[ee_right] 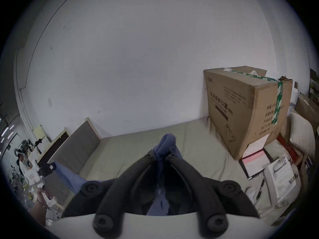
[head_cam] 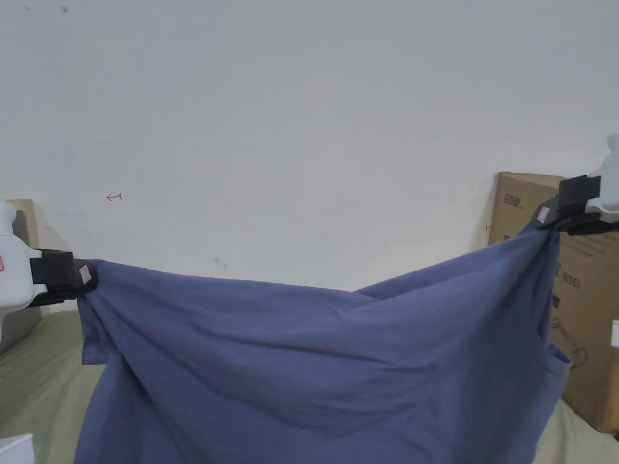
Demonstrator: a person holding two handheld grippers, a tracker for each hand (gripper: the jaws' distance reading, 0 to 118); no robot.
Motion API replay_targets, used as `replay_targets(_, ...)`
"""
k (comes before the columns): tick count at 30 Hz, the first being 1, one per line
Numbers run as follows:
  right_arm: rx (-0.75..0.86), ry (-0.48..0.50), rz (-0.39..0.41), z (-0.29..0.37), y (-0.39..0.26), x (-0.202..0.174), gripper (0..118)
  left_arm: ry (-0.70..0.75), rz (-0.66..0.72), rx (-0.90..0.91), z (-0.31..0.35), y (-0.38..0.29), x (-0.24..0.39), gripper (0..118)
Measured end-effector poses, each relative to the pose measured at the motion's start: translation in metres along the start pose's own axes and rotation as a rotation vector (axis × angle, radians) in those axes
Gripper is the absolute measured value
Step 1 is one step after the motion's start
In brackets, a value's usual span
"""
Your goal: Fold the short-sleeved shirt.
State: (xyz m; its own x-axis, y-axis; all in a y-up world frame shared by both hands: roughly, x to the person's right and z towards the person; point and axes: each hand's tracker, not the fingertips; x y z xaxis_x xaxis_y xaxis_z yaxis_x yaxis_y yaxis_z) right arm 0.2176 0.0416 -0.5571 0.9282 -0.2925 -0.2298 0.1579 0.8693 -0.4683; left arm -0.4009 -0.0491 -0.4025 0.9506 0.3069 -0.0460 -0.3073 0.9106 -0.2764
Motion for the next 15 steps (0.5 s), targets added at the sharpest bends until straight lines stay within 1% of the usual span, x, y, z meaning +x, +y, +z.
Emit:
replay_targets(2, 0.011, -0.016, 0.000, -0.015, 0.010, -0.001, 6, 0.010, 0.002, 0.005, -0.017, 0.005, 0.001, 3)
replay_targets(10, 0.071, -0.063, 0.054, -0.069, 0.042, -0.010, 6, 0.039, 0.006, 0.065, -0.075, 0.019, 0.000, 3)
replay_targets(13, 0.090, -0.071, 0.065, -0.081, 0.040, -0.007, 6, 0.035, 0.028, 0.094, -0.086, 0.017, -0.005, 3)
replay_targets(15, 0.102, -0.064, 0.059, -0.087, 0.029, -0.001, 6, 0.048, 0.030, 0.090, -0.092, 0.010, -0.007, 3)
